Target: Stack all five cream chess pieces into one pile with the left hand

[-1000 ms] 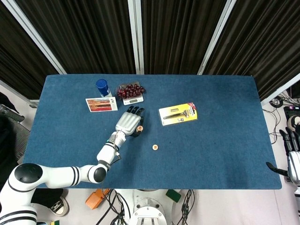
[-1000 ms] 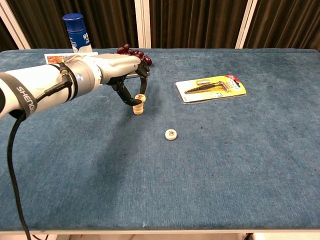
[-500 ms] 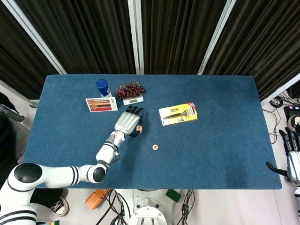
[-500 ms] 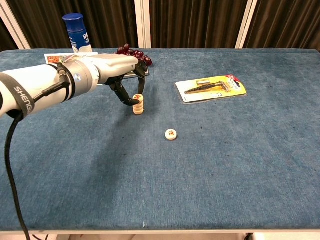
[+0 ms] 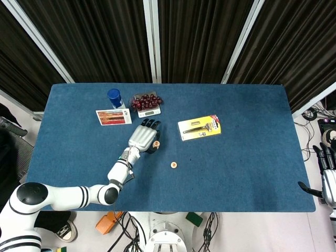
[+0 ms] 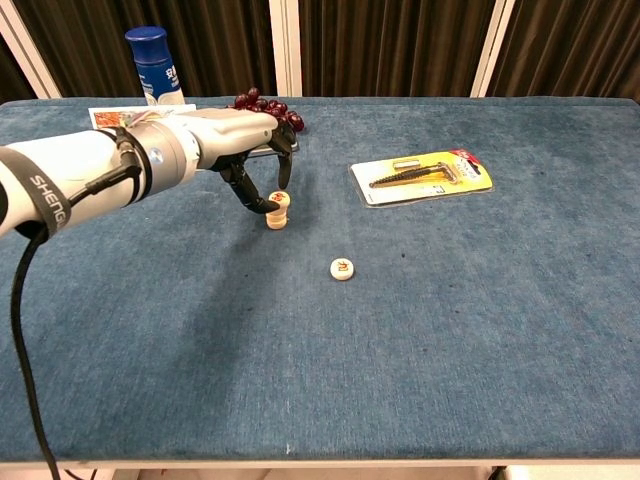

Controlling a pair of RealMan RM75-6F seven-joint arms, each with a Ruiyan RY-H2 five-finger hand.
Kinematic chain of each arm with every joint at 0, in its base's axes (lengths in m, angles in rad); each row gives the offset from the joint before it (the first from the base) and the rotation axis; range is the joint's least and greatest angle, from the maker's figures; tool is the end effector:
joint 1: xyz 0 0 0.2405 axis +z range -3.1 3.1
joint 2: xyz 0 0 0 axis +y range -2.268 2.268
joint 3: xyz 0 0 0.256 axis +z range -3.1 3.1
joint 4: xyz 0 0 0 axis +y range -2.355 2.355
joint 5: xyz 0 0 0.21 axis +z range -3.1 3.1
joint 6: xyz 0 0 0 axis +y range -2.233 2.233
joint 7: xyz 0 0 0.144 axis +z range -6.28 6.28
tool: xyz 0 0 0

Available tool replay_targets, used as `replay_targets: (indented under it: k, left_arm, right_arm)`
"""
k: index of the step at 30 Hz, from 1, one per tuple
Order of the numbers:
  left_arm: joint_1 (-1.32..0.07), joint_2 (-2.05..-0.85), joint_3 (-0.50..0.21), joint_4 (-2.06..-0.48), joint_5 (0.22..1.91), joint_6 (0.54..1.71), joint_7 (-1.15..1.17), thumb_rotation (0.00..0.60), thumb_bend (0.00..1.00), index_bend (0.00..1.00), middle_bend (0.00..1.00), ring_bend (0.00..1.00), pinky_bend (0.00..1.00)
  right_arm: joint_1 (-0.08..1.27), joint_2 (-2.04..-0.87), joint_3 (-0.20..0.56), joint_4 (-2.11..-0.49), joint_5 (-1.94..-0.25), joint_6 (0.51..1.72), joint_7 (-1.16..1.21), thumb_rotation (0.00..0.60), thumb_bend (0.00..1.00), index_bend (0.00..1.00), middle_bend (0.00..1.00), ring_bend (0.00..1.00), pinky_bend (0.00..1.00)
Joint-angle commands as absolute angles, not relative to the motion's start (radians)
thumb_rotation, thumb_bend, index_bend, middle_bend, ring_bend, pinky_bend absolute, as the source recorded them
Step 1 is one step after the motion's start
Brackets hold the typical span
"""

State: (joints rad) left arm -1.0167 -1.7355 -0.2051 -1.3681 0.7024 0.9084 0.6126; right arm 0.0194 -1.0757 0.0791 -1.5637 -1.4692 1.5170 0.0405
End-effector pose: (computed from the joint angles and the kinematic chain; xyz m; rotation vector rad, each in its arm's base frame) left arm -0.0775 0.3682 -0.0761 -1.9468 -0.9584 -0.7802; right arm -0.3340 -0.1663 0.1888 1.2978 -0.8659 0.8470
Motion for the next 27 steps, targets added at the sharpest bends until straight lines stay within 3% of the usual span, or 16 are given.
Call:
replay_targets:
  k: [1,7,13,20,27]
  left_arm:
    - [-1.016,-1.734,-0.204,-1.371,0.703,0.909,0.612,0.600,0.30,0.42,0.05,0.00,0.00]
    - [-1.000,-1.711,-0.199,-1.429,0.761,0.946,0.590,0.600,0.30,0.42,0.05,0.00,0.00]
    - [-0.979,-1.703,-0.150,-1.508,0.888,0.990,0.590,0.600,0.30,0.42,0.05,0.00,0.00]
    - [-0.983,-1.772,-0.109,-1.515,0.960,0.999,0.631,0.600,0.30,0.42,0.04,0.00,0.00]
    - [-0.997,-1.833,-0.121,-1.463,0.937,0.982,0.673,0.600,0.30,0.42,0.04,0.00,0.00]
  right_arm:
    - [0.019,-1.076,0.079,-1.563,-1.469,1.518,0.042,0.600,0.15,0.00,0.02,0.00,0.04]
    - [0.019,-1.076,0.080,-1.563,-1.471,1.520,0.043,0.600,0.15,0.00,0.02,0.00,0.04]
    - [0.023,-1.080,0.079,-1.561,-1.477,1.516,0.040,0.600,0.15,0.00,0.02,0.00,0.04]
    - [0.019,-1.079,0.076,-1.562,-1.480,1.524,0.040,0.600,0.15,0.00,0.02,0.00,0.04]
    - [0.012,-1.081,0.073,-1.558,-1.484,1.533,0.046,0.600,0.15,0.00,0.02,0.00,0.04]
